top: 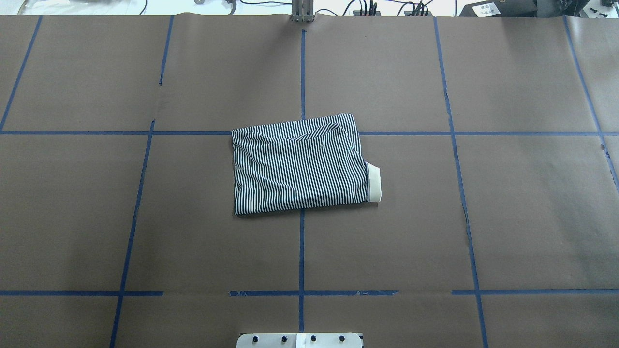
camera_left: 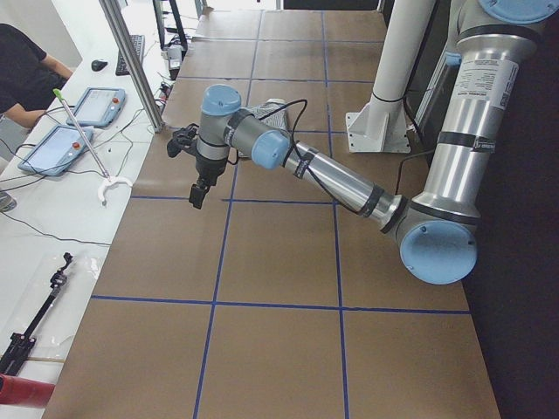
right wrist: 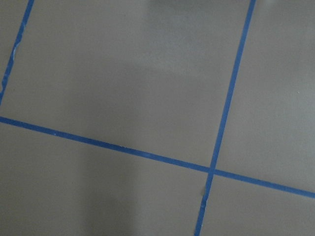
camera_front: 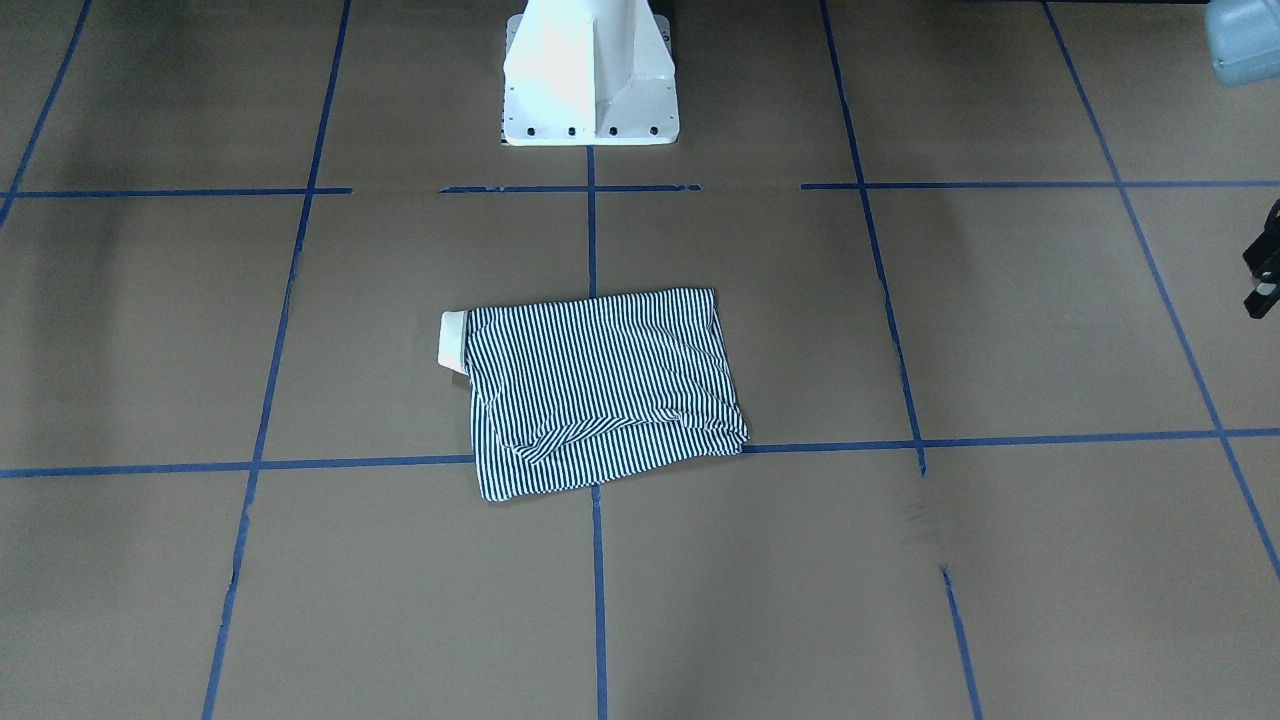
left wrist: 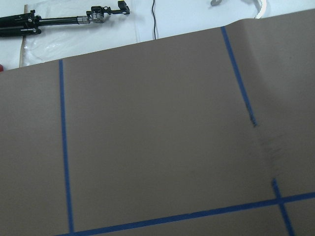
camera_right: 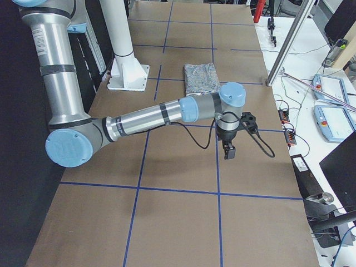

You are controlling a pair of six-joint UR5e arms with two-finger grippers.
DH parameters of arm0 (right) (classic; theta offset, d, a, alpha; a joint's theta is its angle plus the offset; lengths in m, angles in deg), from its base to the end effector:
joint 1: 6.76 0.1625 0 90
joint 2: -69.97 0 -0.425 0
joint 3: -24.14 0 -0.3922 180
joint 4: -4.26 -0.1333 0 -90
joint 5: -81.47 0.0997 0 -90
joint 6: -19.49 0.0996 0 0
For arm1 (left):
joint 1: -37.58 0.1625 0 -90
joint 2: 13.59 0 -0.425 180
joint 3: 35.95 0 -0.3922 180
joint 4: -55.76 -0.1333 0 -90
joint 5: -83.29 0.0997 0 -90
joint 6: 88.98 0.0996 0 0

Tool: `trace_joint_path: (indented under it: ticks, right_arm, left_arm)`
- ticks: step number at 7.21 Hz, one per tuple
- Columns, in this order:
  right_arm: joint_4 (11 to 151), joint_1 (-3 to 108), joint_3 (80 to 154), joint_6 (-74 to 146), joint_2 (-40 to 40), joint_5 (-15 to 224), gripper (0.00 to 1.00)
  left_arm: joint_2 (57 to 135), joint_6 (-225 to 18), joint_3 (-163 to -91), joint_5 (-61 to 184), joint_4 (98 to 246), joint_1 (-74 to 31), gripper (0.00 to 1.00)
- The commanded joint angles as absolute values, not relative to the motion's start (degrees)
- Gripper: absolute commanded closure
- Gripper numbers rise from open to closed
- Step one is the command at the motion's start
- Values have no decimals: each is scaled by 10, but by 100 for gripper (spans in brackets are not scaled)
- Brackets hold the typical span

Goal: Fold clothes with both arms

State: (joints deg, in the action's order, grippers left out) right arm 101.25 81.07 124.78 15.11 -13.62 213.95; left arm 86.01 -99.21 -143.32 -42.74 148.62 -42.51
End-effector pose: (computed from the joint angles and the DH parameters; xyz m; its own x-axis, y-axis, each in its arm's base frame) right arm 0.0458 -0.5355 0.5248 0.7275 -0.2205 0.6497 0.0931 0.9699 0.2250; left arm 0.0205 -0.5517 0.4240 0.7609 0.2688 -0.5905 -0.0144 0.9169 0.3989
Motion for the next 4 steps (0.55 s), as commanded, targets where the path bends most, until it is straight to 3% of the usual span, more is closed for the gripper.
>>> trace_joint_path:
  ticks: [1,4]
  right_arm:
    - [974,823,1257,147,-173,2142,0]
    - [968,822,1255,147,-213,2146,0]
  left_arm:
    - [848,-971,-1392,-425,1563,-434,0]
    - [782,-972,-1365,-425,1579,-435,0]
